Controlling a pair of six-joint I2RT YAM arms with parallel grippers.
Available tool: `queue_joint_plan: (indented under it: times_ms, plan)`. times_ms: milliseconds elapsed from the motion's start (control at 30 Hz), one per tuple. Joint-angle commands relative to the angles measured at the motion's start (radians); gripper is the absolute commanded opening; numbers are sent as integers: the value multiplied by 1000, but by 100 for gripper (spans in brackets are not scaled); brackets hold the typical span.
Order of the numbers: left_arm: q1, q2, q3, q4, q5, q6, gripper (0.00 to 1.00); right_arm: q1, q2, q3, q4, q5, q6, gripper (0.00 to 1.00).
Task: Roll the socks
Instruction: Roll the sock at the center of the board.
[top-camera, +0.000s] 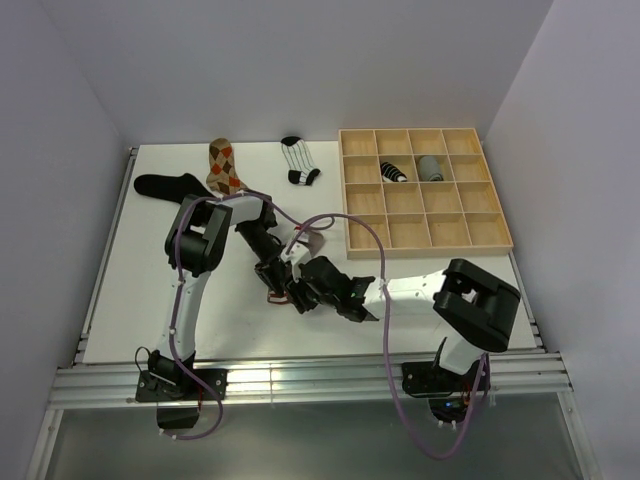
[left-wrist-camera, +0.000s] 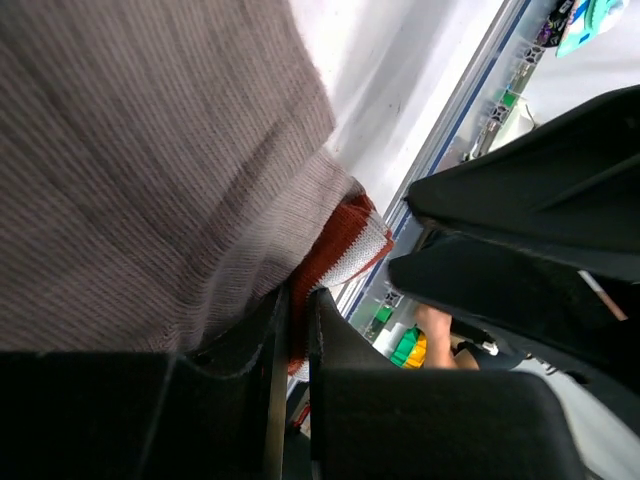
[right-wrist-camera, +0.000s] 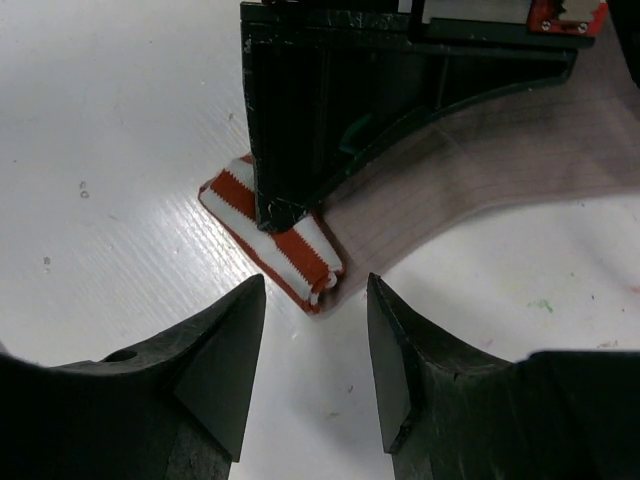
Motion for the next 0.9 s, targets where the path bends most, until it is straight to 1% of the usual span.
queue_joint_plan:
  times_ms: [0, 133, 233, 267, 333, 400, 467, 567, 633, 667, 700, 733, 767, 833, 867]
  plan:
    - [8, 24, 2, 139, -115, -12, 0, 5, 30, 47, 95, 16, -41, 52]
    - [8, 21, -1, 143, -115, -10, 1, 5, 85, 77, 96, -7, -41, 52]
    - [10, 13, -3, 146, -113, -7, 1, 5, 117, 100, 90, 11, -38, 45]
    - [10, 7, -4, 148, -115, -3, 1, 5, 122, 102, 93, 16, -29, 39]
    - [10, 4, -6, 145, -100, 6, 3, 1, 142, 106, 98, 10, -15, 37]
    - [10, -8, -4, 139, -89, 22, 6, -11, 165, 126, 77, -1, -1, 28]
    - [10, -16, -1, 134, -74, 31, 7, -15, 182, 125, 72, -5, 14, 24]
    - [14, -50, -6, 168, -74, 8, 12, -25, 194, 126, 44, -25, 49, 17]
    - [26, -85, -27, 241, -80, -21, 16, -56, 193, 126, 15, -68, 75, 13]
    - [31, -132, -40, 275, -71, -45, 17, -68, 191, 128, -2, -112, 103, 10]
    - [46, -160, -67, 309, -69, -65, 20, -83, 190, 129, -31, -148, 114, 9]
    - [54, -189, -82, 383, -69, -85, 22, -118, 184, 128, -40, -188, 127, 9]
    - [62, -244, -98, 418, -63, -119, 23, -137, 184, 129, -52, -244, 156, 9]
    - [89, -298, -147, 497, -58, -168, 24, -177, 200, 142, -106, -336, 174, 9]
    - [98, -347, -161, 558, -49, -202, 25, -215, 206, 160, -127, -370, 190, 9]
